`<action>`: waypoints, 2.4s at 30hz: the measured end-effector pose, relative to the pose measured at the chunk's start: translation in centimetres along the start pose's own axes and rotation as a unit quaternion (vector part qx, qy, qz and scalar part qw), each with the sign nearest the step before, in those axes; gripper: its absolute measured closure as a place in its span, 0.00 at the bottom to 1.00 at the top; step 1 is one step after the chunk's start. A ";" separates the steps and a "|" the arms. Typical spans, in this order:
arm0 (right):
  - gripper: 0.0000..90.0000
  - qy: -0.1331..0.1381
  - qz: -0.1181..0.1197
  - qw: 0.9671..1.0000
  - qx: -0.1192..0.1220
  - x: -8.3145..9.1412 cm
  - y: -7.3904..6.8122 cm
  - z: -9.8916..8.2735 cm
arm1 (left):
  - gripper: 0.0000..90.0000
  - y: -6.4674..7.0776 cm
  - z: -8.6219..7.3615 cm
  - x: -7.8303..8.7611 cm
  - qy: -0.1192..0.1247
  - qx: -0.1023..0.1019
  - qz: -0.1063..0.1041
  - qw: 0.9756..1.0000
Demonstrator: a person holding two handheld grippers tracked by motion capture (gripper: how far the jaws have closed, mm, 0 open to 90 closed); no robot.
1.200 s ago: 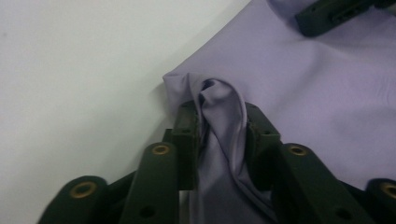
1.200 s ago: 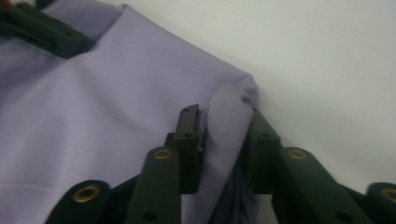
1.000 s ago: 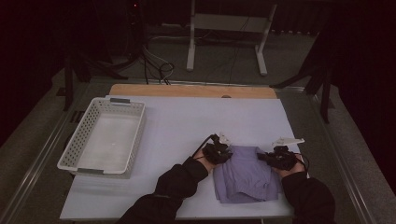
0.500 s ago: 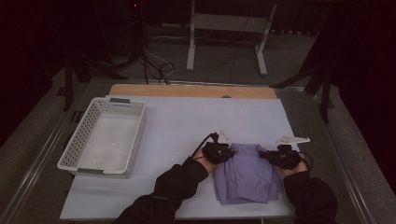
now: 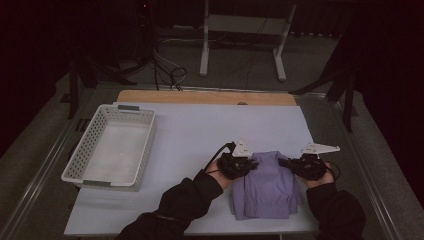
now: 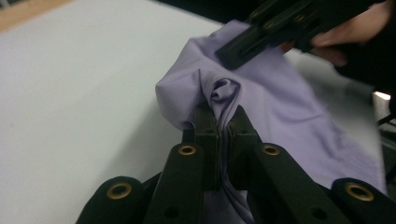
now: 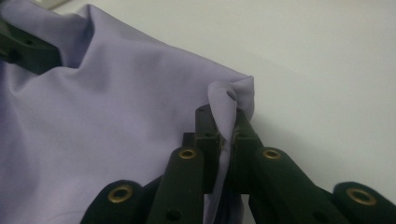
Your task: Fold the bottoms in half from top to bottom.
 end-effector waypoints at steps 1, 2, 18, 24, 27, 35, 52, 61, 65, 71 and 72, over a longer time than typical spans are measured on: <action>0.95 0.008 0.002 1.000 0.002 0.3 -0.1 0.4 | 0.96 0.3 0.1 0.5 0.006 -0.004 0.001 1.000; 0.95 0.014 0.005 1.000 0.003 0.6 -0.3 0.7 | 0.96 0.5 0.3 0.8 0.009 -0.008 0.000 1.000; 0.95 0.071 0.041 0.995 0.051 1.6 -3.7 5.7 | 0.96 0.4 -0.2 7.8 0.053 -0.001 0.033 0.998; 0.95 0.085 0.061 0.993 0.060 0.9 -5.0 6.9 | 0.96 -1.3 -1.1 10.4 0.067 0.024 0.050 0.996; 0.95 0.083 0.066 0.993 0.058 -0.2 -5.3 7.2 | 0.95 -2.0 -1.5 11.0 0.069 0.034 0.059 0.995; 0.95 0.059 0.061 0.995 0.049 -4.0 -4.8 7.5 | 0.95 -5.1 -2.2 10.6 0.057 0.071 0.069 0.993; 0.93 0.004 0.023 1.000 -0.003 -10.5 -0.6 7.2 | 0.92 -13.5 -4.0 5.0 0.040 0.139 0.115 0.983; 0.93 -0.025 0.008 0.999 -0.023 -13.3 0.8 7.2 | 0.91 -15.7 -4.7 3.2 0.028 0.165 0.134 0.977; 0.79 -0.030 -0.008 0.999 -0.036 -13.7 1.3 7.2 | 0.72 -16.1 -4.7 3.2 0.033 0.170 0.154 0.973; 0.55 -0.015 -0.022 0.997 -0.069 -12.6 2.3 7.5 | 0.53 -16.7 -4.5 3.6 0.036 0.169 0.181 0.968; 0.54 -0.012 -0.019 0.997 -0.077 -12.3 2.5 7.6 | 0.52 -16.8 -4.5 3.5 0.035 0.173 0.181 0.968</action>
Point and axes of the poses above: each handheld gripper's, and its own axes: x roughly backward along the jaws, z roughly out of its top, y roughly to its right, the point moved 1 cm from there along -x, roughly forward along the jaws, and after that the axes turned 7 degrees about x, right-handed, at the moved point
